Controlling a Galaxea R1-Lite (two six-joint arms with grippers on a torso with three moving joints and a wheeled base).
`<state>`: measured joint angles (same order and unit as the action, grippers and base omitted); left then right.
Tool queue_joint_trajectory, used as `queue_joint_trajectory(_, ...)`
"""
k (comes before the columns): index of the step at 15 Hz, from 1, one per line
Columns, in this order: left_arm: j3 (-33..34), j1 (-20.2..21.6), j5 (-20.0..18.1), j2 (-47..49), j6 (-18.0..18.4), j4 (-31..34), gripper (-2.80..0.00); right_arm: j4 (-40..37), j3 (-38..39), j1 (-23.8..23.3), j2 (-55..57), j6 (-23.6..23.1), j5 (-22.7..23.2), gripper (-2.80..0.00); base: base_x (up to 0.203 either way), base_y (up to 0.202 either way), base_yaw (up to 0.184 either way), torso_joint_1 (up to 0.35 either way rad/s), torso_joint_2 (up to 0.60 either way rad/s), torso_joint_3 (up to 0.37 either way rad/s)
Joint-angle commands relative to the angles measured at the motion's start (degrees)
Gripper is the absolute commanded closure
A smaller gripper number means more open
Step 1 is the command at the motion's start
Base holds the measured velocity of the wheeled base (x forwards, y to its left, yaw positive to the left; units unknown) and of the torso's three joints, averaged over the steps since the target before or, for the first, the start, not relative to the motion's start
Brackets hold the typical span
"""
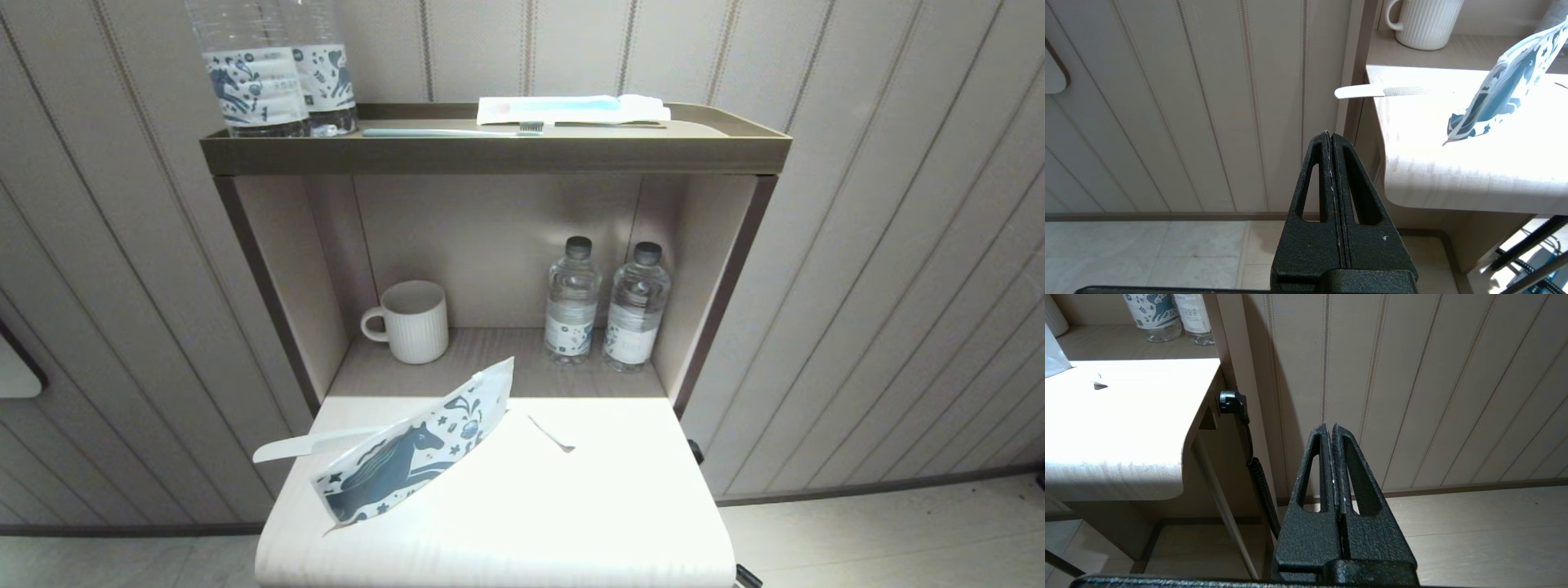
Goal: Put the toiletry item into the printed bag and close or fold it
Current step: Pick up the storage bag
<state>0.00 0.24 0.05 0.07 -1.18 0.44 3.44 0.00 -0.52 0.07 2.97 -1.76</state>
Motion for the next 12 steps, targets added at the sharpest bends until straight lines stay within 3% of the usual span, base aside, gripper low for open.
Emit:
queue_joint_trajectory(1,0.00,0.02,0.03,0.02,-0.05,0.00,0.00,0.08,0.00,0.00,0.10,0.01,0.00,0.00,0.000,0.000,0.000,0.000,0.00,0.000)
queue_joint_trajectory(9,-0.21,0.02,0.04,-0.07,1.06,0.13,0.00,-0.01,0.00,0.00,0.10,0.01,0.09,0.00,0.000,0.000,0.000,0.000,0.00,0.000)
queue_joint_trajectory(12,-8.41,0.02,-0.70,1.84,1.65,3.27,0.00,-0.01,0.00,0.00,0.10,0.01,0.09,0.00,0.000,0.000,0.000,0.000,0.00,0.000)
